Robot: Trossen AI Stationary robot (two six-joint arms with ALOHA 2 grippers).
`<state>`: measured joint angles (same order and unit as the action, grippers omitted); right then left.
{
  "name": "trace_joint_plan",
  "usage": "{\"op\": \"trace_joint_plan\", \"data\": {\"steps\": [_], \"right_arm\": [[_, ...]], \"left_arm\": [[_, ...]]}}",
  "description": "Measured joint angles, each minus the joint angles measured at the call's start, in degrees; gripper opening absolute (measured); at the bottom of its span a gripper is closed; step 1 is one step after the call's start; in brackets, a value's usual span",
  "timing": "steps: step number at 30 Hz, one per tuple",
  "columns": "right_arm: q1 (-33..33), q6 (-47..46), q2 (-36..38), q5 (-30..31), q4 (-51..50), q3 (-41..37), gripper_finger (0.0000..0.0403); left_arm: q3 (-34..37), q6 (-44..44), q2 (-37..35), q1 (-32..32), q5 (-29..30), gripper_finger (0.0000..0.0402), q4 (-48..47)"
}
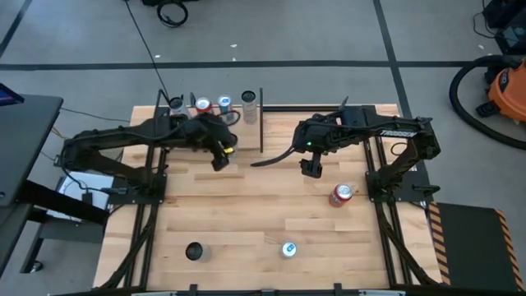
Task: Place canned beverage on shelf
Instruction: Put the white blue soda can aligned with the other white blue soda can on the shelf
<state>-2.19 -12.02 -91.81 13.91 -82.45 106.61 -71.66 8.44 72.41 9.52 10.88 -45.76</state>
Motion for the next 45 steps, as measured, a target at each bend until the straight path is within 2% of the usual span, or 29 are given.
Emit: {"op": "trace_joint_plan", "data": {"steps": [9, 20, 28, 33, 37, 42, 45], "right_arm": [[-1.62, -0.42, 0.00, 1.02, -0.20, 0.00, 0.0391], [-1.89, -1.54, 0.09, 1.57, -0.71, 0.00, 0.0391], [-1.90, -1.54, 0.11, 1.57, 0.15, 0.00, 0.0391], [-1.97, -1.54, 0.11, 1.55, 0.17, 0.00, 0.0391], [-2.01, -1.49, 0.11, 1.53, 0.12, 0.00, 0.0391], [-2.01, -1.42, 0.11, 1.49, 0.06, 0.00, 0.0391], [-2.01, -1.35, 0.11, 1.49, -0.06, 0.00, 0.0391]], "left_arm": [[1.12, 1.20, -6.13, 3.24, 3.19, 0.0260, -7.38], [17.29, 2.69, -21.44, 6.96, 4.88, 0.0260, -5.27], [24.94, -0.65, -28.03, 17.21, 5.00, 0.0261, -0.77], [27.91, -3.51, -27.83, 25.27, 2.59, 0.0261, 2.34], [30.66, -4.85, -27.83, 31.23, -2.17, 0.0261, 5.54], [31.95, -5.91, -27.91, 36.46, -3.86, 0.0261, 6.43], [31.95, -7.92, -28.16, 38.94, -7.99, 0.0261, 6.64]]}}
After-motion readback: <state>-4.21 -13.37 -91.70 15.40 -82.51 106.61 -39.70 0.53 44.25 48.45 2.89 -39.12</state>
